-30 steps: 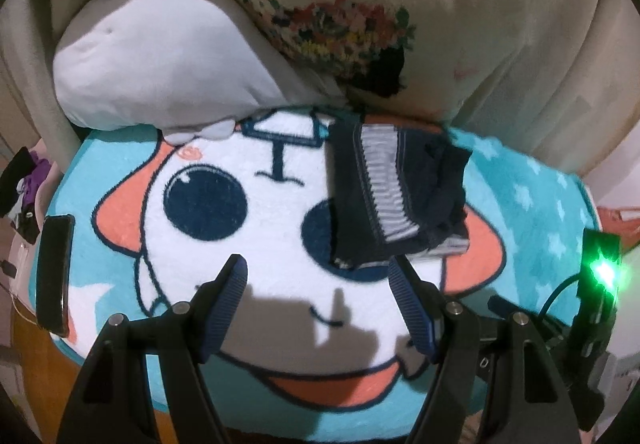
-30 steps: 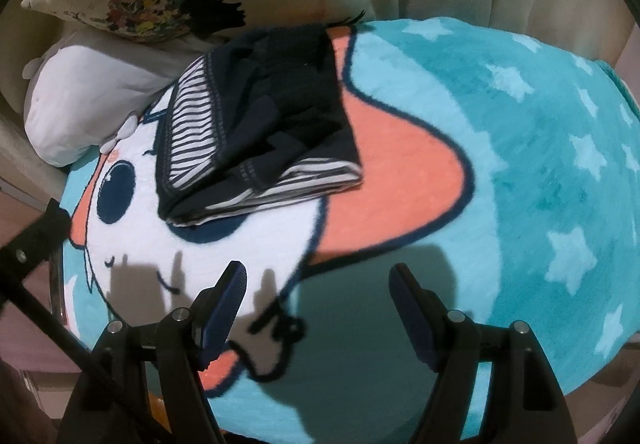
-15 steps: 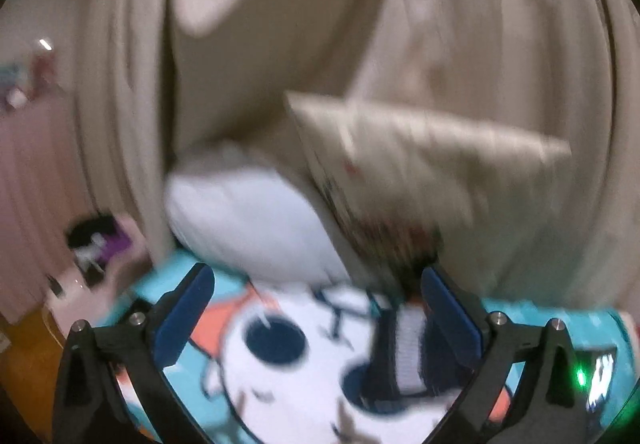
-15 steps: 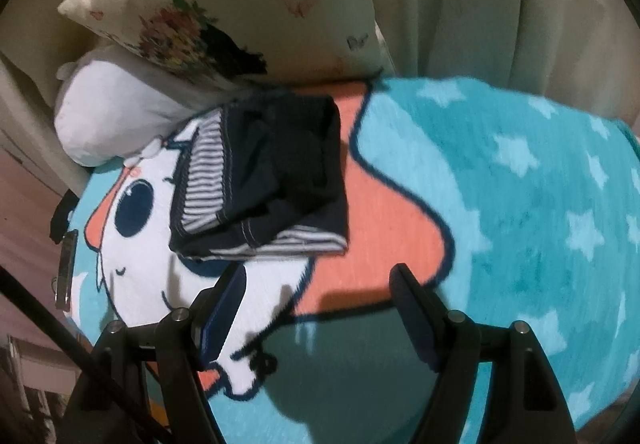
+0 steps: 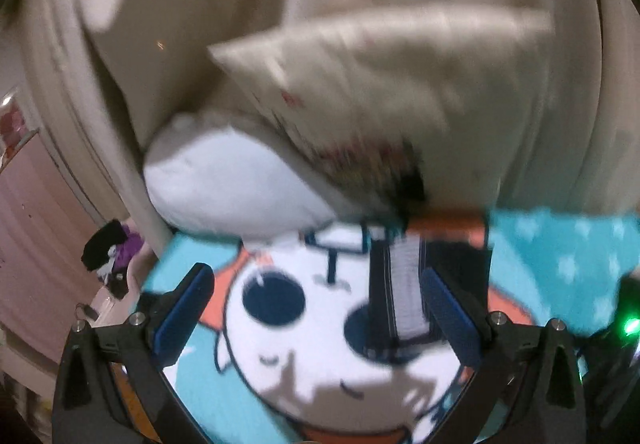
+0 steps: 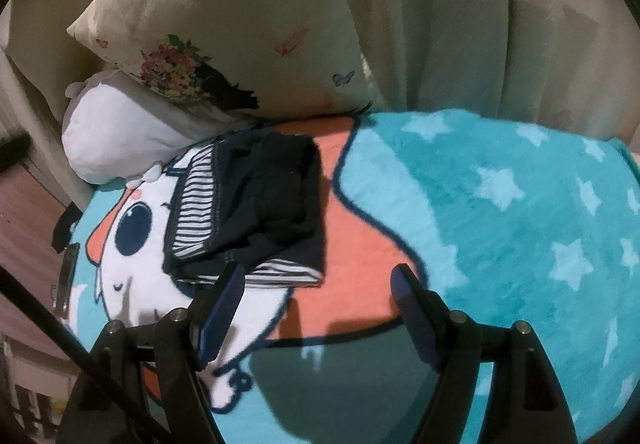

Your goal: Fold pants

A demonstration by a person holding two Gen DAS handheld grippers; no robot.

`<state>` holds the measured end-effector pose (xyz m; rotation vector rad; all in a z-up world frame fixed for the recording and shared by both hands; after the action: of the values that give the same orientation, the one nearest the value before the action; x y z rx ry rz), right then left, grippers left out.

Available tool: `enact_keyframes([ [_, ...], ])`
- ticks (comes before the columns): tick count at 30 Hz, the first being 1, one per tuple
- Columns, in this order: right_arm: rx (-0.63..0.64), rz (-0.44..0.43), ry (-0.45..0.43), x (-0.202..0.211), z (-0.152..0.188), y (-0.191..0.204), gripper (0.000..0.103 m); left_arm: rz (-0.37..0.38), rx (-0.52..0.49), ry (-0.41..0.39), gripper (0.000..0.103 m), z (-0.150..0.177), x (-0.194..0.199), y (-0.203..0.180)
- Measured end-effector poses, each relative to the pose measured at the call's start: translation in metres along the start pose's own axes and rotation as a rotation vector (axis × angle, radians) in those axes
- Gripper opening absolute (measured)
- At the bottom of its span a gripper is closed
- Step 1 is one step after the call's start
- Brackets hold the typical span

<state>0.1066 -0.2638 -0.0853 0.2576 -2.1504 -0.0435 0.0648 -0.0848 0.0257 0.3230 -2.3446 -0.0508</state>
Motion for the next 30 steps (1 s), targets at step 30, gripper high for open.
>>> enact_keyframes([
  [30, 0.054, 0.007, 0.132, -0.049, 0.017, -0.002, 0.083, 0.163, -0.011, 0.358, 0.103, 0.063, -0.071, -0.036],
])
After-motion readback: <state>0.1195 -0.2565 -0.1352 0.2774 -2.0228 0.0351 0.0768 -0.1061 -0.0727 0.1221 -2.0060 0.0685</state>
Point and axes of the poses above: each gripper's, at about its wrist camera, not at the fingertips, and x roughly against the way its jaws point, y to its left, z to its underside, the point moved 3 cm from there along -x, roughly the way its jaws point, and after that the axes turned 8 degrees about z, right-handed, at the moved point
